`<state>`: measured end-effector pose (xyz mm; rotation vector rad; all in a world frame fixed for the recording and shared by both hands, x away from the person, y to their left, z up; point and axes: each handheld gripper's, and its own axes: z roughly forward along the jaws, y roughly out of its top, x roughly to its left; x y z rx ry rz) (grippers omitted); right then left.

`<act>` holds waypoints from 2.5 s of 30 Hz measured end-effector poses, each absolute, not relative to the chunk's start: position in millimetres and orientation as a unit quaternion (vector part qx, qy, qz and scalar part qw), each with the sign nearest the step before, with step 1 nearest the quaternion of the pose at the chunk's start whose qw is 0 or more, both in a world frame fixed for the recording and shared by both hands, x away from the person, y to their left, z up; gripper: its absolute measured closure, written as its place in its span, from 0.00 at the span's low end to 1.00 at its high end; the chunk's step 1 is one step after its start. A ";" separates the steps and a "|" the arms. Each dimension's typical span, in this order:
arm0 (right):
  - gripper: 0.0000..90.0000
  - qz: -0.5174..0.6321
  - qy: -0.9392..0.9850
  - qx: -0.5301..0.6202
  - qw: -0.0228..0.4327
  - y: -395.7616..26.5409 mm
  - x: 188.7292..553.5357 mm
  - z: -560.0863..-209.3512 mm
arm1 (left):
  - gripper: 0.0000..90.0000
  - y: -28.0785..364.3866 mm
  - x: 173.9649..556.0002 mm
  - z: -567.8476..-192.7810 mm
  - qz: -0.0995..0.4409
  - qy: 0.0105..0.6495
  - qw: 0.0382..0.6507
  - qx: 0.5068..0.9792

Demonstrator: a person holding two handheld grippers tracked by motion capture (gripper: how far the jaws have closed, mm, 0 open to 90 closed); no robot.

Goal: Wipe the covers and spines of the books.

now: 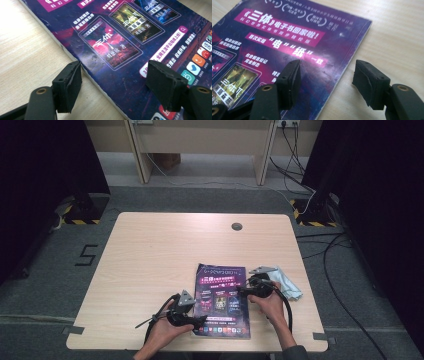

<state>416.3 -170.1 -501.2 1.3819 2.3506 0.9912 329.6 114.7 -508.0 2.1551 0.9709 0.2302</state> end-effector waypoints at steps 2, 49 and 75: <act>0.44 0.346 0.799 0.479 0.113 -170.7 416.4 -502.9 | 0.31 115.4 330.4 -508.6 0.085 0.383 0.375 0.840; 0.63 0.460 0.716 0.521 0.063 -175.7 403.9 -480.8 | 0.32 114.6 325.9 -509.7 0.090 0.380 0.377 0.840; 0.58 0.400 0.742 0.533 0.073 -170.6 426.0 -507.9 | 0.34 116.2 325.2 -509.9 0.091 0.381 0.378 0.839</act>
